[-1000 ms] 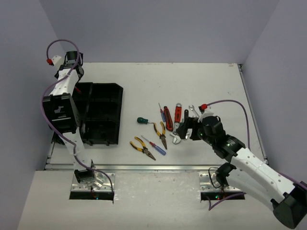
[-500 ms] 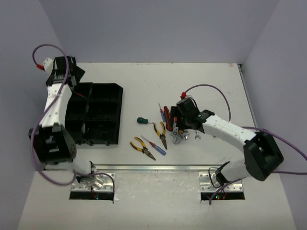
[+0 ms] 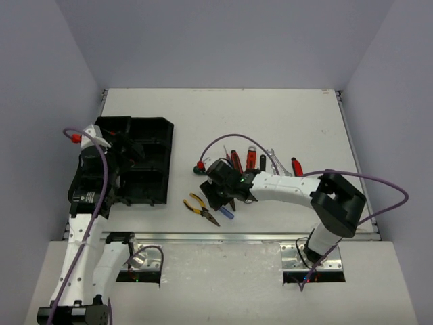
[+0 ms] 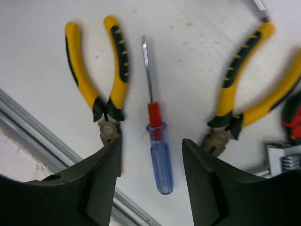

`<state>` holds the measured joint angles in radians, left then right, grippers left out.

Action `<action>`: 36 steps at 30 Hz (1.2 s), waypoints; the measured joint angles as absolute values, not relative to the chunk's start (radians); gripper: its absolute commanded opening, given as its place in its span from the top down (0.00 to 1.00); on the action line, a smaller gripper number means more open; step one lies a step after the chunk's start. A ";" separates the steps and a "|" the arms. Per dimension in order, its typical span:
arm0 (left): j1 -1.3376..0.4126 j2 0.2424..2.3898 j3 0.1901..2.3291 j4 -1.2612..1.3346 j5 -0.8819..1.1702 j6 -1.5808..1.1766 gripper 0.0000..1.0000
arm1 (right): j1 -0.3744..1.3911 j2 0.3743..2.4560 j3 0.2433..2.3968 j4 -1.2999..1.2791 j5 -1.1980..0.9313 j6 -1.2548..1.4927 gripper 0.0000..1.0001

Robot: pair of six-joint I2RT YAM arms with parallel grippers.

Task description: Sort the tools into containers

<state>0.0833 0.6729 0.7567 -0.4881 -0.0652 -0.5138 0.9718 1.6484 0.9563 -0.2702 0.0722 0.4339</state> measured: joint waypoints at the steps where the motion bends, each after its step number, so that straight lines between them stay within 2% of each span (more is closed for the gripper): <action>1: 0.063 0.670 0.749 -0.500 -0.056 -0.500 0.00 | 0.993 1.665 0.957 -0.271 0.069 0.410 0.47; 5: 0.036 0.691 0.744 -0.505 -0.008 -0.464 0.00 | 1.021 1.743 0.972 -0.286 0.080 0.342 0.47; 6: 0.033 0.692 0.744 -0.504 0.001 -0.459 0.00 | 1.024 1.763 0.980 -0.292 0.092 0.332 0.51; 7: 0.033 0.691 0.744 -0.502 0.010 -0.453 0.00 | 1.026 1.784 0.991 -0.299 0.105 0.322 0.58; 10: 0.031 0.689 0.744 -0.497 0.030 -0.445 0.00 | 1.036 1.840 1.032 -0.310 0.130 0.304 0.90; 11: 0.030 0.687 0.744 -0.497 0.036 -0.443 0.00 | 1.041 1.851 1.045 -0.309 0.137 0.299 0.97; 12: 0.028 0.685 0.744 -0.497 0.041 -0.441 0.00 | 1.048 1.858 1.052 -0.306 0.148 0.294 1.00; 16: 0.025 0.682 0.741 -0.485 0.081 -0.439 0.00 | 1.077 1.858 1.053 -0.301 0.206 0.290 1.00; 20: 0.024 0.703 0.708 -0.435 0.219 -0.437 0.00 | 1.094 1.809 1.009 -0.308 0.253 0.291 1.00; 25: 0.005 0.755 0.558 -0.192 0.510 -0.538 0.00 | 1.090 1.583 0.937 -0.308 0.282 0.315 1.00; 28: -0.080 0.764 0.397 0.061 0.633 -0.697 0.00 | 1.078 1.402 0.869 -0.188 0.211 0.317 1.00; 30: -0.169 0.767 0.345 0.140 0.666 -0.763 0.01 | 1.074 1.295 0.813 -0.109 0.164 0.317 1.00; 36: -0.371 0.775 0.355 0.328 0.628 -0.836 0.13 | 1.074 1.190 0.772 -0.018 0.081 0.321 1.00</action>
<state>-0.3712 0.7747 0.3555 0.3276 0.6282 -0.8364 1.0738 1.1900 0.7724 -0.0175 0.0812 0.3214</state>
